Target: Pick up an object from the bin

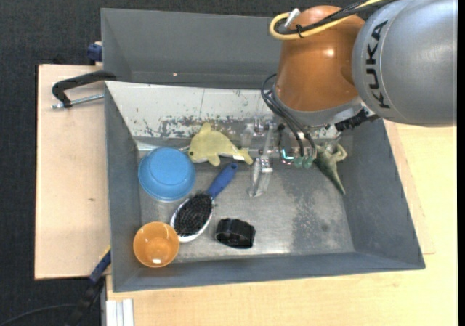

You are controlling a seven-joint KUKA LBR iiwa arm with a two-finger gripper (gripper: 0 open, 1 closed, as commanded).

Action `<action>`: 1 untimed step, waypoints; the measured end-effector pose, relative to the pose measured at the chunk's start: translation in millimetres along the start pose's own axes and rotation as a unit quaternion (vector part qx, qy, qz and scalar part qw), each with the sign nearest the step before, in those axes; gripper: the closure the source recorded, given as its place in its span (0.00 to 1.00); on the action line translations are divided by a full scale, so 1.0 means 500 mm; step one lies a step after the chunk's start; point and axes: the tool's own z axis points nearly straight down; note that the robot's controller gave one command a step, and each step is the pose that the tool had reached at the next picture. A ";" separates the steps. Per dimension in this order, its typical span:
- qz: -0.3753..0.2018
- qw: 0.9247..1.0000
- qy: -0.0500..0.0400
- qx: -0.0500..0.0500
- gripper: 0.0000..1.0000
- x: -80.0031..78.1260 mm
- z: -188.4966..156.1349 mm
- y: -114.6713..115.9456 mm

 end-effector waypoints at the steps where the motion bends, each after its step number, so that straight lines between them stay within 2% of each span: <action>1: -0.053 0.999 0.000 0.000 0.00 0.042 0.261 0.130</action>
Offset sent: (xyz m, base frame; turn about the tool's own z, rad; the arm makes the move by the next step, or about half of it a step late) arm -0.0198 0.0622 -0.1265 -0.1003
